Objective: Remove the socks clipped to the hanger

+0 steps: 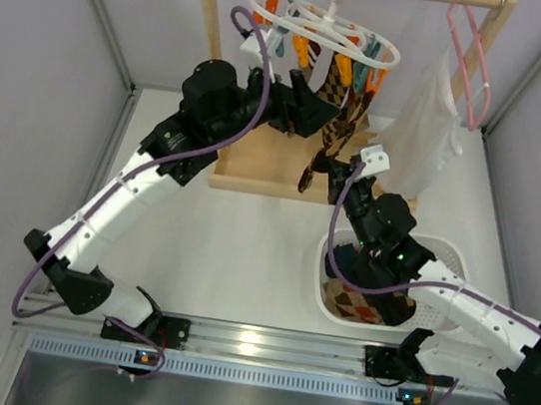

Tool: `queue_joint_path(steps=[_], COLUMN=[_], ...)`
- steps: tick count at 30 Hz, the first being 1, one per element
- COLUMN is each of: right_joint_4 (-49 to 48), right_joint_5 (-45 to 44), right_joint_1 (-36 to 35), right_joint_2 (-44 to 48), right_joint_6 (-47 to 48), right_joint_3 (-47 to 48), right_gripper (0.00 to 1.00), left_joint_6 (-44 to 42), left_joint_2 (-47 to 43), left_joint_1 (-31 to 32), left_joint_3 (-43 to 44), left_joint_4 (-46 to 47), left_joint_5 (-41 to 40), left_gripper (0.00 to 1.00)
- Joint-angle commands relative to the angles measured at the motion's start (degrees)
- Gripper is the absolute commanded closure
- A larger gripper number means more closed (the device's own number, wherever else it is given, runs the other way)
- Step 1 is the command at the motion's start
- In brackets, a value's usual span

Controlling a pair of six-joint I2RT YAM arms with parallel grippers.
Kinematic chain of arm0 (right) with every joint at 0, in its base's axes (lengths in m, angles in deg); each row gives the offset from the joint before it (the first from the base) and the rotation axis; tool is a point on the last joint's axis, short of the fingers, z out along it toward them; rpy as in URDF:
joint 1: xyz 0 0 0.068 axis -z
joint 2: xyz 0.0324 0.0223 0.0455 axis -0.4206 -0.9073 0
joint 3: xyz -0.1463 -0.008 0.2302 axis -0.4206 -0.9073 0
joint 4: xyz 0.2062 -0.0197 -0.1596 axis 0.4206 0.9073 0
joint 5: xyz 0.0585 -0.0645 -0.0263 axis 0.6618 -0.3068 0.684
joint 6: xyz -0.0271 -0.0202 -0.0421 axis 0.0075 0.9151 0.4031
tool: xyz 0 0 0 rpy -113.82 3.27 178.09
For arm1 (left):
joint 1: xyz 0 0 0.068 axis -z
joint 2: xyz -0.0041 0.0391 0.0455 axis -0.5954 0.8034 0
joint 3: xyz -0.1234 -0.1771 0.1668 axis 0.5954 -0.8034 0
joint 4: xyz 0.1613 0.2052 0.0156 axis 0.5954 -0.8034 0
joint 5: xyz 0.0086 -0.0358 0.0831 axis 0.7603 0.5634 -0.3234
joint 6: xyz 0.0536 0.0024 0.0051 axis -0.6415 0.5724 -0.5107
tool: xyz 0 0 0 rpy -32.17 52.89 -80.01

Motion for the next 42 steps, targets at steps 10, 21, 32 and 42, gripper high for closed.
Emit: queue_joint_path(steps=[10, 21, 32, 42], right_joint_4=[10.03, 14.51, 13.64, 13.72], right_joint_5=[13.09, 14.07, 13.27, 11.52], right_joint_1=[1.57, 3.95, 4.21, 4.21], right_joint_2=[8.13, 11.65, 9.98, 8.67], right_joint_6=[1.25, 2.57, 3.1, 3.89], right_joint_3=[0.68, 0.58, 0.58, 0.67], right_gripper=[1.0, 1.0, 1.0, 1.0], left_joint_6=[3.13, 3.74, 4.53, 8.31], left_joint_2=[16.01, 20.5, 18.49, 5.83], left_joint_1=[-0.13, -2.68, -2.77, -2.16], left_joint_3=[9.41, 12.48, 10.14, -4.65], left_joint_4=[19.8, 22.45, 22.36, 22.27], left_joint_5=[6.59, 8.87, 7.66, -3.25], left_gripper=[0.06, 0.14, 0.02, 0.05])
